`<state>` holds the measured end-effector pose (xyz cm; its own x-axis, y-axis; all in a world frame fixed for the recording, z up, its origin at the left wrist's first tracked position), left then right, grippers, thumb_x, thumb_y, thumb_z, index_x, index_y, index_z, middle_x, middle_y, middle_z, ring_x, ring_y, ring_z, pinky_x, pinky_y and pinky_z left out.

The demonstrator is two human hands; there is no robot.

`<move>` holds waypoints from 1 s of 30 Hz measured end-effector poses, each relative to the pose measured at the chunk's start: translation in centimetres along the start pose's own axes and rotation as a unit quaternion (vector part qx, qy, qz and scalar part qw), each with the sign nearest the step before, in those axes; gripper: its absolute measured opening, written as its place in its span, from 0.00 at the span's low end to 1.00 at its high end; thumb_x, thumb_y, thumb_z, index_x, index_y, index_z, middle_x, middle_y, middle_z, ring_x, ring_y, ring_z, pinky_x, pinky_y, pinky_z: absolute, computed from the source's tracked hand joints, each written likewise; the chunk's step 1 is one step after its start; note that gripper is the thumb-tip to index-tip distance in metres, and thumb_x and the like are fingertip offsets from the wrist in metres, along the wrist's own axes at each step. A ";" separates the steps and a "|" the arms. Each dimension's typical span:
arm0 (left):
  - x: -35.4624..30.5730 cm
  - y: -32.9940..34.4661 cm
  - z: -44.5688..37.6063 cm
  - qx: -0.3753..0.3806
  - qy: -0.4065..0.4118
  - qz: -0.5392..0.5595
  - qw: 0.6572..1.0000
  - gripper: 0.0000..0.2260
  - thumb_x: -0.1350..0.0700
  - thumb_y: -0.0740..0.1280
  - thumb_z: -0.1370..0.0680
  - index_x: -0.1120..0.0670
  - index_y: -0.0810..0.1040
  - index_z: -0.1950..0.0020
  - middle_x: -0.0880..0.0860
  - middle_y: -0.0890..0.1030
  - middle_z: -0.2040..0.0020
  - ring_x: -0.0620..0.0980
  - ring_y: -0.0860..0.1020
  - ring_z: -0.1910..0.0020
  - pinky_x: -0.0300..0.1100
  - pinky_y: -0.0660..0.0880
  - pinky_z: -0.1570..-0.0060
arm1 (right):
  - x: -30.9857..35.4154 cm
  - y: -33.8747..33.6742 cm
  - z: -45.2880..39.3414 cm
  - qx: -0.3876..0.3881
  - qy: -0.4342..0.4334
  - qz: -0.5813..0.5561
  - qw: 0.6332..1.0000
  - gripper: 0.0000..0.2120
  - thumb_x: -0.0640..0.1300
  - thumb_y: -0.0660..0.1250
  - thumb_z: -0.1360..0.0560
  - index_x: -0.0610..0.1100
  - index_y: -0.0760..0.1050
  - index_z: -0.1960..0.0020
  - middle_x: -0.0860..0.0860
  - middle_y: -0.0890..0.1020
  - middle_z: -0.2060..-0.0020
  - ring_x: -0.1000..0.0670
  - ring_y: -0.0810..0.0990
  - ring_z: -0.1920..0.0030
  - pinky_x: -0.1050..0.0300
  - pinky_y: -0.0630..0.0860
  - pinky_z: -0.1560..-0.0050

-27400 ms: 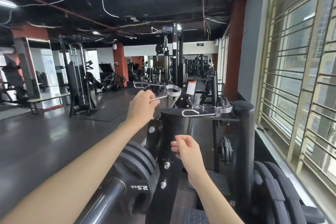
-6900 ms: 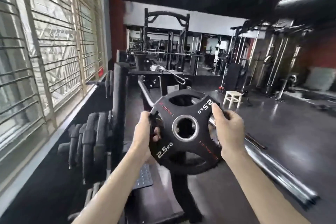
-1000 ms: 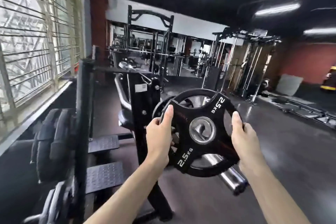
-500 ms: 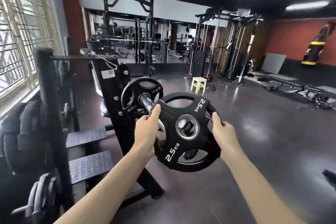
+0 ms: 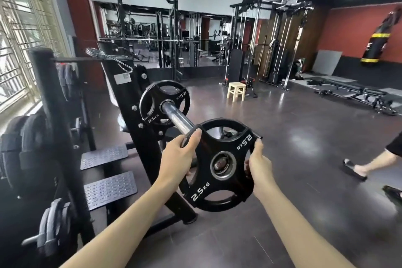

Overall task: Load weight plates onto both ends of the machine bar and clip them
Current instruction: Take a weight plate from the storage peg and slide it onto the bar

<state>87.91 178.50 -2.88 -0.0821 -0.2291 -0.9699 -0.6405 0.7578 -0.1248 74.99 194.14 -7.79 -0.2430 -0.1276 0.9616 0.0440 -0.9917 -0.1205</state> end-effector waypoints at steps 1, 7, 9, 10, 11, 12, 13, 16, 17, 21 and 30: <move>0.4 -0.1 -0.1 -0.009 0.014 -0.017 1.000 0.21 0.39 0.65 0.21 0.50 0.69 0.67 0.47 0.72 0.76 0.45 0.69 0.79 0.43 0.69 0.75 | 0.0 0.2 0.0 -0.009 0.003 -0.013 1.000 0.37 0.76 0.50 0.27 0.45 0.80 0.50 0.46 0.86 0.57 0.43 0.84 0.55 0.46 0.80 0.46; 1.3 0.3 1.0 -0.041 0.099 -0.051 0.993 0.19 0.43 0.66 0.21 0.47 0.68 0.68 0.40 0.72 0.78 0.39 0.69 0.78 0.32 0.66 0.72 | -0.1 0.5 -1.1 0.027 0.006 -0.078 0.997 0.31 0.71 0.51 0.23 0.46 0.69 0.67 0.51 0.73 0.76 0.49 0.72 0.72 0.55 0.70 0.64; 1.7 0.6 1.2 -0.053 0.132 -0.082 0.986 0.17 0.41 0.67 0.22 0.45 0.69 0.67 0.41 0.73 0.77 0.39 0.69 0.77 0.32 0.65 0.73 | 0.1 1.1 -1.6 0.061 0.028 -0.096 0.993 0.28 0.70 0.52 0.23 0.48 0.70 0.66 0.50 0.74 0.73 0.49 0.72 0.71 0.55 0.71 0.61; 1.9 0.6 1.0 -0.057 0.149 -0.104 0.982 0.17 0.39 0.67 0.23 0.45 0.69 0.67 0.41 0.73 0.77 0.40 0.69 0.77 0.33 0.65 0.73 | 0.3 1.6 -1.8 0.083 0.049 -0.109 0.989 0.27 0.70 0.53 0.24 0.48 0.73 0.62 0.48 0.77 0.67 0.48 0.75 0.66 0.55 0.73 0.56; 1.9 0.5 0.5 -0.060 0.166 -0.124 0.976 0.16 0.39 0.67 0.24 0.44 0.69 0.67 0.41 0.73 0.77 0.40 0.69 0.77 0.32 0.66 0.73 | 0.5 2.1 -2.0 0.104 0.070 -0.120 0.985 0.26 0.70 0.53 0.25 0.49 0.74 0.57 0.46 0.79 0.61 0.47 0.77 0.60 0.54 0.74 0.51; 1.8 0.3 -0.3 -0.064 0.178 -0.143 0.972 0.16 0.39 0.67 0.23 0.43 0.68 0.67 0.40 0.74 0.77 0.39 0.70 0.77 0.32 0.66 0.73 | 0.8 2.6 -2.3 0.121 0.089 -0.121 0.981 0.26 0.71 0.52 0.26 0.49 0.74 0.54 0.46 0.79 0.58 0.46 0.77 0.57 0.52 0.76 0.48; 1.8 0.0 -1.2 -0.072 0.186 -0.160 0.967 0.17 0.40 0.67 0.23 0.42 0.67 0.67 0.38 0.75 0.76 0.38 0.72 0.76 0.31 0.66 0.72 | 1.1 2.9 -2.7 0.140 0.104 -0.111 0.978 0.28 0.72 0.51 0.26 0.48 0.74 0.55 0.47 0.79 0.59 0.46 0.78 0.57 0.52 0.77 0.47; 1.8 -1.1 -4.1 -0.093 0.196 -0.219 0.951 0.16 0.39 0.66 0.22 0.40 0.67 0.67 0.43 0.73 0.77 0.42 0.74 0.74 0.35 0.69 0.67 | 2.9 4.0 -4.1 0.145 0.140 -0.056 0.978 0.32 0.70 0.50 0.21 0.44 0.77 0.59 0.48 0.81 0.72 0.45 0.79 0.63 0.48 0.79 0.45; 2.0 -1.5 -5.0 -0.095 0.191 -0.247 0.945 0.16 0.37 0.64 0.22 0.39 0.67 0.66 0.44 0.73 0.77 0.44 0.74 0.72 0.42 0.72 0.65 | 3.7 4.5 -4.5 0.146 0.140 -0.039 0.978 0.33 0.68 0.50 0.20 0.42 0.79 0.54 0.46 0.83 0.70 0.44 0.81 0.60 0.45 0.79 0.42; 3.4 -3.1 -8.1 -0.095 0.143 -0.319 0.932 0.21 0.27 0.54 0.27 0.43 0.66 0.64 0.45 0.75 0.67 0.50 0.76 0.63 0.45 0.69 0.64 | 5.9 7.9 -7.8 0.195 0.149 0.013 0.969 0.53 0.86 0.51 0.41 0.44 0.79 0.41 0.39 0.85 0.44 0.38 0.83 0.42 0.34 0.75 0.35; 6.0 -6.0 -16.2 -0.133 0.108 -0.327 0.929 0.47 0.26 0.50 0.30 0.56 0.62 0.21 0.56 0.66 0.24 0.56 0.63 0.25 0.51 0.65 0.29 | 9.8 18.0 -13.8 0.129 0.100 -0.016 0.986 0.36 0.66 0.58 0.35 0.47 0.74 0.34 0.44 0.82 0.46 0.42 0.82 0.47 0.42 0.77 0.39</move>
<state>78.89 162.74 -4.56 0.2586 -0.7258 -0.6375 -0.7715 0.2420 -0.5884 60.04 174.91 -3.96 -0.4340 -0.1226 0.8925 0.2720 -0.9623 0.0001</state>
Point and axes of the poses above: each hand's wrist, its own z-axis away from the middle knuckle, its own y-axis out of the palm, x = y × z, the point moved 1 cm from there along -z, towards the middle knuckle
